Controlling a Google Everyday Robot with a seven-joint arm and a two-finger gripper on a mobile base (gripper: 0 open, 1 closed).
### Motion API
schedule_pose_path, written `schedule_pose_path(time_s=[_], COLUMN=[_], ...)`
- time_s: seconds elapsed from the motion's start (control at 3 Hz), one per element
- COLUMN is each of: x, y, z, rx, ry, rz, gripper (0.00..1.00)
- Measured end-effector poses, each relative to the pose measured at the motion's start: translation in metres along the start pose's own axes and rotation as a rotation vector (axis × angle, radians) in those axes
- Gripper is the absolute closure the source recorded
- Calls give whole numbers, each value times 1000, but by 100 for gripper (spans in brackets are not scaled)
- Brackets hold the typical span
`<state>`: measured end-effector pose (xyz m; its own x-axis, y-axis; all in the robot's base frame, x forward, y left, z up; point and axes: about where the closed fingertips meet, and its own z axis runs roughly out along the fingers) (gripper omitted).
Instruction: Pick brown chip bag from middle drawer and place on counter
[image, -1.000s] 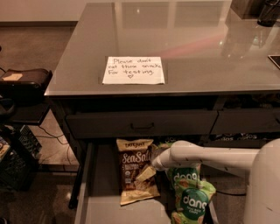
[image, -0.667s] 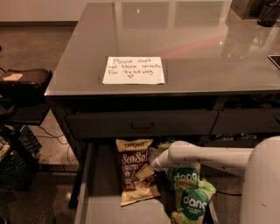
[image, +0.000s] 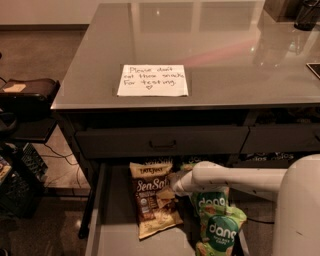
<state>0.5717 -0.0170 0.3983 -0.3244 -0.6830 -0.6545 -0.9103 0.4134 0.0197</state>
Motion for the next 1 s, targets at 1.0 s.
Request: schedule_pose_path(time_s=[1.0], x=[-38], y=[42], z=[-70], rx=[-47], ry=[-83], rz=[-68], gripper=[100])
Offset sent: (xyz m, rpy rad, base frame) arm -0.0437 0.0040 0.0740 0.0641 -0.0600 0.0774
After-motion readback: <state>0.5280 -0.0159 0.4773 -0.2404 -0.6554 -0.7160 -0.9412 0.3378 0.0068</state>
